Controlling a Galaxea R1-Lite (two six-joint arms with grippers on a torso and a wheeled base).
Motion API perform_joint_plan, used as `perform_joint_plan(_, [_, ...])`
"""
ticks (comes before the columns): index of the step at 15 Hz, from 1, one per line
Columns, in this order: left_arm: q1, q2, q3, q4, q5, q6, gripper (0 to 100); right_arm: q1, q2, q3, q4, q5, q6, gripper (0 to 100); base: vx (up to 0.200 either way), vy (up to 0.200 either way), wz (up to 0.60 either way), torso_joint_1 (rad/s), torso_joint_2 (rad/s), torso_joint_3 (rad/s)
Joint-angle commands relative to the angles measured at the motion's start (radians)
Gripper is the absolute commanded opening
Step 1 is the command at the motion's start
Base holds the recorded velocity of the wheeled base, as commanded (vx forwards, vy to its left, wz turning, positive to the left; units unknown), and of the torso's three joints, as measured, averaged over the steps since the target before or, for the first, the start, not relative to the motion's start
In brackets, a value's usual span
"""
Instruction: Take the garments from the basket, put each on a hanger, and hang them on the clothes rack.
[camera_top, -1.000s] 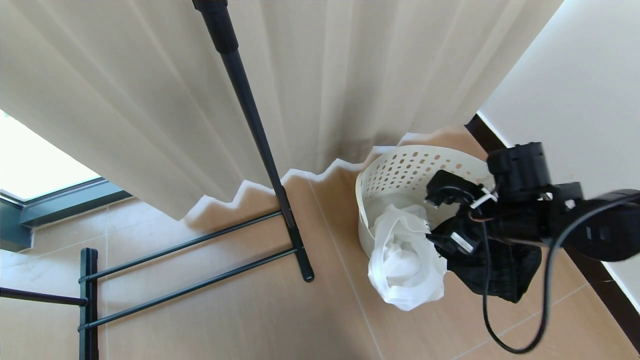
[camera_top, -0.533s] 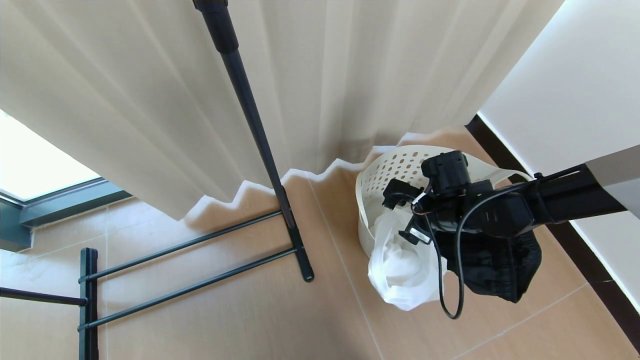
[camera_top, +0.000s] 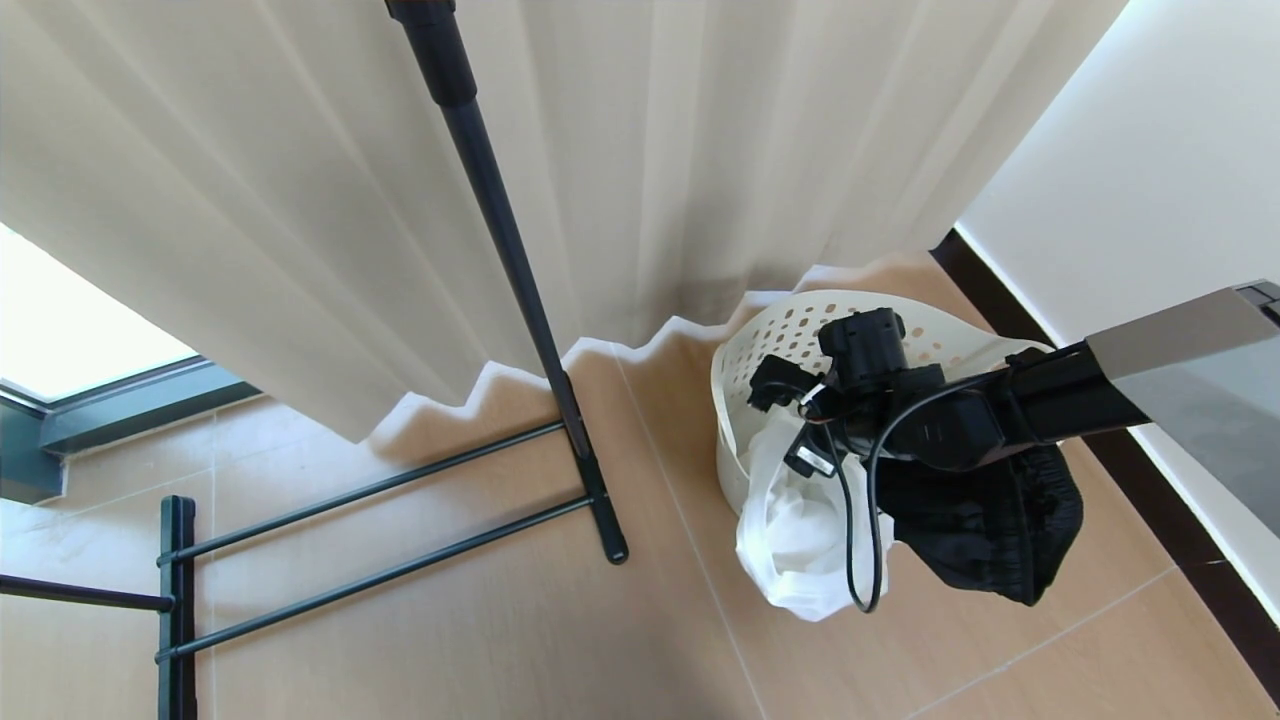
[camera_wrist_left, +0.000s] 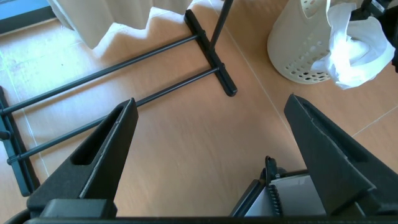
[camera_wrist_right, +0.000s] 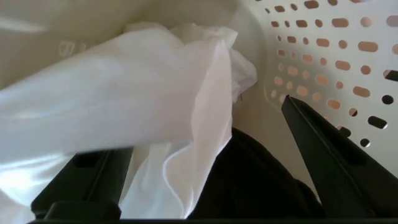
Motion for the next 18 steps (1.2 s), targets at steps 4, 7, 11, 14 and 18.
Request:
perform_joint_plan(4, [0.000,0.000,0.000,0.000,0.001,0.000,100,0.000,0.044,-0.036,-0.031,-0.034,0.000,100,0.000,0.000,0.00,0.000,0.00,0.000])
perform_joint_plan(7, [0.000,0.000,0.000,0.001,0.001,0.000,100,-0.005,0.061,-0.033,-0.074,-0.034,0.000,100,0.000,0.000,0.00,0.000,0.00,0.000])
perform_joint_plan(11, [0.000,0.000,0.000,0.000,-0.001,0.000,100,-0.006,0.048,-0.006,-0.099,-0.033,0.031,0,0.000,0.000,0.00,0.000,0.00,0.000])
perform_joint_plan(14, [0.000,0.000,0.000,0.001,0.001,0.000,100,-0.006,-0.143,0.240,-0.243,-0.019,0.069,0,0.000,0.000,0.00,0.000,0.00,0.000])
perform_joint_plan(18, [0.000,0.000,0.000,0.001,0.001,0.000,100,0.064,-0.479,0.553,-0.445,-0.008,0.164,0,0.000,0.000,0.00,0.000,0.00,0.000])
